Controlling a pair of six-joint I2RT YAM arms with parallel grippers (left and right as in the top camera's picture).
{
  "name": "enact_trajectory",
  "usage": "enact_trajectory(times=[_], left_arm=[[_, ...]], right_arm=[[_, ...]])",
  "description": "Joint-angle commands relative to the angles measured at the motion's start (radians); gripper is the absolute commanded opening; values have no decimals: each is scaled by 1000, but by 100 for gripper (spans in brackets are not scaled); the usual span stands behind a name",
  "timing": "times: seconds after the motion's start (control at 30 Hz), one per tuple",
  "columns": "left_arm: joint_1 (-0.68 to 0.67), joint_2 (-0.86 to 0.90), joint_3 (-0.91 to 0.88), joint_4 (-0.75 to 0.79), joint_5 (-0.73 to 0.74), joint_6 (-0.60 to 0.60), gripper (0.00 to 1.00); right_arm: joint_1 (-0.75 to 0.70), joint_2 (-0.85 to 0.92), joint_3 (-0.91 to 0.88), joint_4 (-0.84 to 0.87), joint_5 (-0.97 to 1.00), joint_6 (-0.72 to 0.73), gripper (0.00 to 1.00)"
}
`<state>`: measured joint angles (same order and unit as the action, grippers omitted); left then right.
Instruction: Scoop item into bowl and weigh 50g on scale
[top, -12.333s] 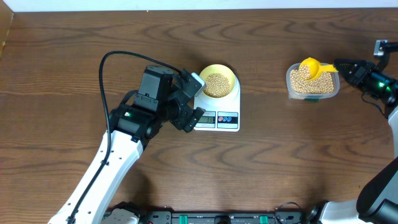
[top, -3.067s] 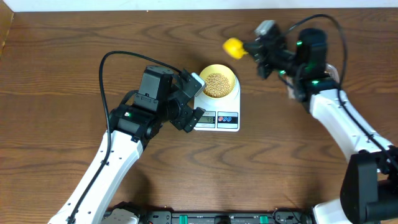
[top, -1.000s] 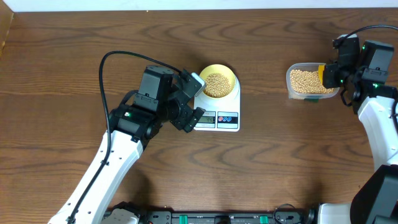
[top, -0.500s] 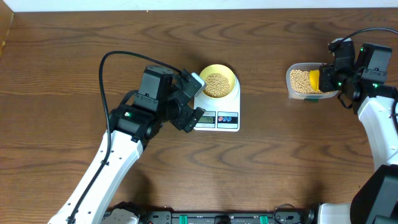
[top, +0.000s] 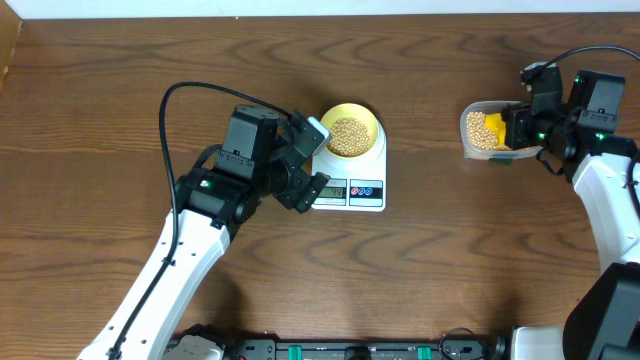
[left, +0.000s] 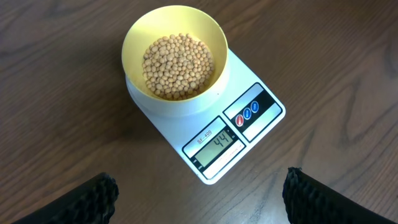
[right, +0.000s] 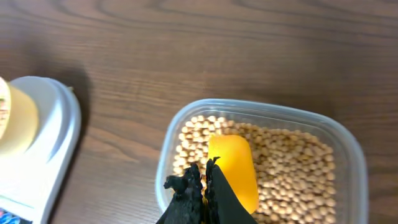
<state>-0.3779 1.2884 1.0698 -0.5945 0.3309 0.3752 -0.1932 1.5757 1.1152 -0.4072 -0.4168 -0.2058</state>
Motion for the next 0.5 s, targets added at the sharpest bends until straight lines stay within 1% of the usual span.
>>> enact_trajectory(times=[0.0,0.27,0.47], left_arm=[[-1,-14,-7,1,0,17,87],[-1,-14,-7,1,0,17,87],[-1,-14,-7,1,0,17,87]], right_arm=[[5,8,1,-4,-61,47,1],[-3,8,1,7,-61,117,1],[-40,6,2,43,-61,125,1]])
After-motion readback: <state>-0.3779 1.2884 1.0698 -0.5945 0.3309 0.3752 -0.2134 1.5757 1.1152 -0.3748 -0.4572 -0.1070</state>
